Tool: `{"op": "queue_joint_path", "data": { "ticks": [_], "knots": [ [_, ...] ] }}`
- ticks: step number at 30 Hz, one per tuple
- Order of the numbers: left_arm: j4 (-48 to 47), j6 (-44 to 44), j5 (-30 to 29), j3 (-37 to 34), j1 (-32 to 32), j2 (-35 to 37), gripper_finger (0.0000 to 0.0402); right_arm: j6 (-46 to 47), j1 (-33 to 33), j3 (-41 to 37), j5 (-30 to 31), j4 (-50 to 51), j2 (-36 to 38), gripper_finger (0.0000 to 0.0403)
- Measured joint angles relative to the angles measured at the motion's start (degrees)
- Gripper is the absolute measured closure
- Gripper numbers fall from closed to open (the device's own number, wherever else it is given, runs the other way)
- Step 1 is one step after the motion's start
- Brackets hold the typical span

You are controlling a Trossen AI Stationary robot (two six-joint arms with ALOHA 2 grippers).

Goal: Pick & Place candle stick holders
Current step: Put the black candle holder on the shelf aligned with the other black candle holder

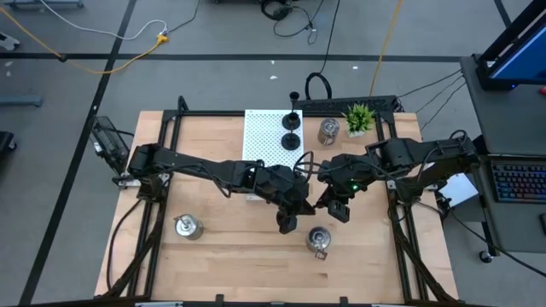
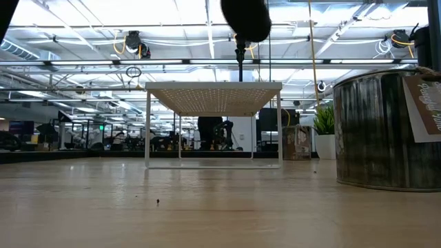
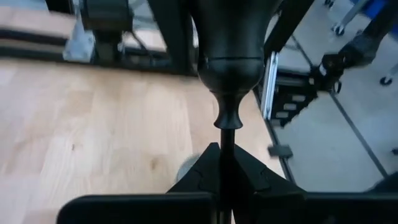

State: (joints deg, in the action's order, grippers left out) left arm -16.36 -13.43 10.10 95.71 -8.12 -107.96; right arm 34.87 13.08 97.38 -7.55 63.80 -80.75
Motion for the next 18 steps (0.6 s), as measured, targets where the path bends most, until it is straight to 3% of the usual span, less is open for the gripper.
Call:
{"op": "queue_joint_path", "data": {
  "ticks": [9,18],
  "knots": [
    [-4.3,-0.2,-3.8,-0.1,-0.2,0.4,0.0392,-1.5,0.0,0.0,-0.9,3.0,0.1,0.0342],
    [-9.5,-1.3,-17.0,-0.1,0.1,2.8,0.0392,-2.6,0.2,0.0,-1.3,4.8,3.5,0.0345]
  ]
}}
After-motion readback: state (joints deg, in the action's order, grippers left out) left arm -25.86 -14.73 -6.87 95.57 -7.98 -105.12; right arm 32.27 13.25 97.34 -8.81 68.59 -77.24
